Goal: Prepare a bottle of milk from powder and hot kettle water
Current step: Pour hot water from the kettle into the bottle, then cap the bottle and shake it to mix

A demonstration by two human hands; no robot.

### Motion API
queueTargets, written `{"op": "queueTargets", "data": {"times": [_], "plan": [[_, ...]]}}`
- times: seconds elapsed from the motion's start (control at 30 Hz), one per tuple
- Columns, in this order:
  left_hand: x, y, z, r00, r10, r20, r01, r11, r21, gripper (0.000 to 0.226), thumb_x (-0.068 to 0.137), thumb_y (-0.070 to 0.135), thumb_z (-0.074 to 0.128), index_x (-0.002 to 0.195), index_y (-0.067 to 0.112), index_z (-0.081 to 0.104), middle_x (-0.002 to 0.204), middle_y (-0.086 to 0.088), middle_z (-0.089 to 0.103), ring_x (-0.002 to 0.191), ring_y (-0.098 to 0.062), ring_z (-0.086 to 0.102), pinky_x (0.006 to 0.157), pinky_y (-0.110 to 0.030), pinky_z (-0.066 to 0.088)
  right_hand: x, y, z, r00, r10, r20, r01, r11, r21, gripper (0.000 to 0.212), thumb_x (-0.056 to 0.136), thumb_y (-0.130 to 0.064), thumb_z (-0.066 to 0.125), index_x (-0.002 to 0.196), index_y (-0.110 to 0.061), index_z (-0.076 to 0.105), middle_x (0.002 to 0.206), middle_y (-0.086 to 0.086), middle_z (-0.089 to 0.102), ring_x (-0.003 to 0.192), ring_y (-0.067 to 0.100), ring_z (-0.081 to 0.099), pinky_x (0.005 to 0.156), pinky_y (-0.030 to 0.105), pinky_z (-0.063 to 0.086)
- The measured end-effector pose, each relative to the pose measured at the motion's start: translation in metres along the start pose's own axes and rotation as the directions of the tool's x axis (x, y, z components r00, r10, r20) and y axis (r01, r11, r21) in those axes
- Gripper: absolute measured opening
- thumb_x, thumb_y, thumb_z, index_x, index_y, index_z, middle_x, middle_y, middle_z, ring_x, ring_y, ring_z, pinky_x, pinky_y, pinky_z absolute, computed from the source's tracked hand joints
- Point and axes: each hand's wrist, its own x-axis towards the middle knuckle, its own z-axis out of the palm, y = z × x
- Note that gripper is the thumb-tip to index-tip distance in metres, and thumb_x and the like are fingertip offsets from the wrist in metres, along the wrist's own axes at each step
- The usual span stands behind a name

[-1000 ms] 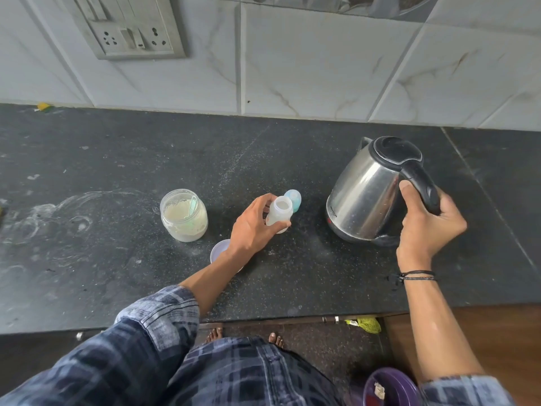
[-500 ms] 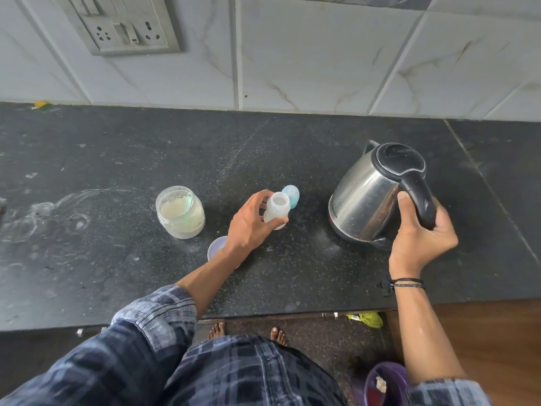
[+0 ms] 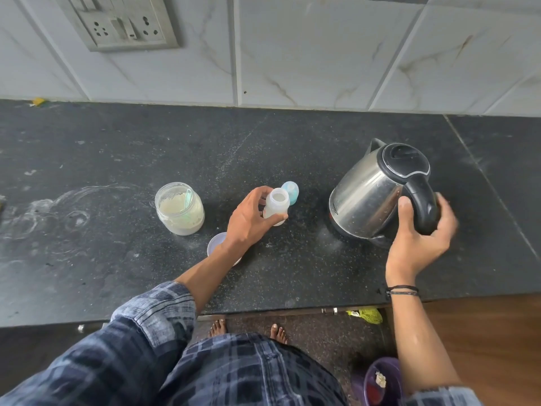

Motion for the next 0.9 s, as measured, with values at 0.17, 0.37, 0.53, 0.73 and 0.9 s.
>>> {"op": "queueTargets", "data": {"times": [0.17,0.37,0.53,0.73,0.9], "plan": [[-0.002,0.000,-0.003,0.999,0.009,0.043,-0.008,1.000,-0.026,0.061,0.079,0.041,0.087,0.129,0.033,0.053,0.131,0.016,0.060,0.112,-0.006,0.060,0.094,-0.033,0.055,-0.038,-0.003,-0.006,0.863,-0.504,-0.026,0.489,0.848,-0.203,0.050,0.087,-0.029,0.087,0.126,-0.012,0.060,0.122,0.003,0.048,0.117,0.026,0.046,0.095,0.055,0.044],[-0.006,-0.004,-0.004,0.998,0.014,0.068,-0.013,1.000,-0.029,0.067,0.081,0.040,0.087,0.137,0.026,0.053,0.134,0.010,0.060,0.114,-0.010,0.058,0.097,-0.032,0.052,-0.079,-0.003,0.041,0.666,-0.354,0.656,0.460,0.888,0.011,0.020,0.095,-0.001,0.068,0.114,-0.005,0.072,0.110,0.009,0.061,0.103,0.026,0.060,0.088,0.049,0.053],[-0.004,0.000,-0.006,0.997,0.008,0.078,-0.006,1.000,-0.024,0.062,0.084,0.038,0.084,0.138,0.027,0.053,0.131,0.012,0.060,0.113,-0.010,0.059,0.097,-0.032,0.052,-0.058,0.000,0.096,0.462,0.020,0.887,0.418,0.877,-0.237,0.044,0.094,0.001,0.066,0.136,-0.014,0.066,0.128,0.004,0.055,0.113,0.027,0.060,0.101,0.044,0.052],[-0.002,0.004,-0.009,0.996,0.050,0.079,-0.051,0.999,0.013,0.057,0.088,0.036,0.082,0.137,0.023,0.054,0.131,0.008,0.062,0.112,-0.012,0.058,0.096,-0.035,0.052,-0.046,0.004,0.134,0.226,0.149,0.963,0.490,0.836,-0.245,0.059,0.090,0.006,0.069,0.142,-0.019,0.064,0.145,0.004,0.054,0.129,0.027,0.056,0.106,0.037,0.044],[-0.002,0.004,-0.008,0.994,0.048,0.094,-0.049,0.999,0.007,0.054,0.090,0.034,0.081,0.136,0.023,0.055,0.129,0.006,0.063,0.112,-0.015,0.058,0.097,-0.041,0.052,-0.047,0.003,0.140,0.227,0.164,0.960,0.491,0.832,-0.259,0.054,0.088,0.006,0.069,0.134,-0.020,0.068,0.137,0.004,0.060,0.121,0.029,0.061,0.096,0.037,0.047]]}}
